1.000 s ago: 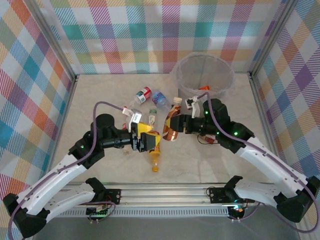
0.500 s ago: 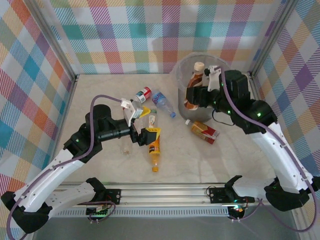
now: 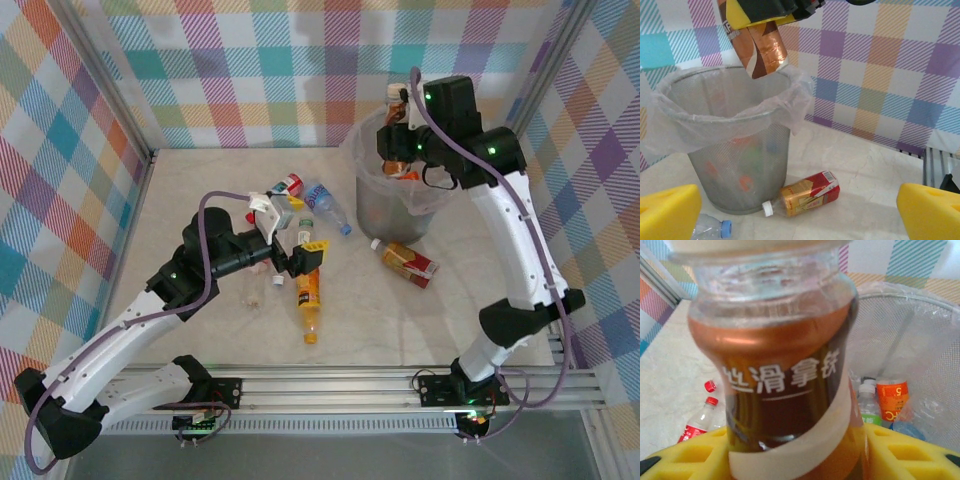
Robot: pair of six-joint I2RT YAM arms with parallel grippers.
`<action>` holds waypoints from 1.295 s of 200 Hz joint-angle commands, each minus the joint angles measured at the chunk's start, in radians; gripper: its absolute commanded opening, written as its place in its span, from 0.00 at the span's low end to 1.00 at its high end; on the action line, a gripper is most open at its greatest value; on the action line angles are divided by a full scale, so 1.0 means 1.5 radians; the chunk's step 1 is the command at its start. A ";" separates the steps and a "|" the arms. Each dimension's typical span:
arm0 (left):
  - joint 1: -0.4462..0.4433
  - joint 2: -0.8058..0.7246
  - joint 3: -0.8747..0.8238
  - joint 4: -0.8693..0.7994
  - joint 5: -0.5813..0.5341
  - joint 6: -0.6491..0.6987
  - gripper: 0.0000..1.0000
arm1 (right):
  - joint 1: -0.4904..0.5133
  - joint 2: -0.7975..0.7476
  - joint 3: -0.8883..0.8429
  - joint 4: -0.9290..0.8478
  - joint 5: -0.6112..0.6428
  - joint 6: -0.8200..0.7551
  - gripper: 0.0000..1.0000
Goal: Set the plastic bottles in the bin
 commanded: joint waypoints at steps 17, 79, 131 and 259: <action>0.005 0.000 -0.020 0.043 -0.021 -0.007 1.00 | -0.045 0.085 0.110 -0.080 -0.008 -0.030 0.54; 0.005 0.021 -0.027 0.026 -0.019 -0.023 1.00 | -0.118 0.177 0.130 -0.096 -0.067 -0.033 0.54; 0.005 0.044 -0.002 -0.020 -0.029 -0.027 1.00 | -0.144 0.251 0.127 -0.106 -0.088 -0.036 0.54; 0.004 0.064 0.017 -0.060 -0.050 -0.043 1.00 | -0.144 0.323 0.041 -0.133 -0.102 -0.050 0.59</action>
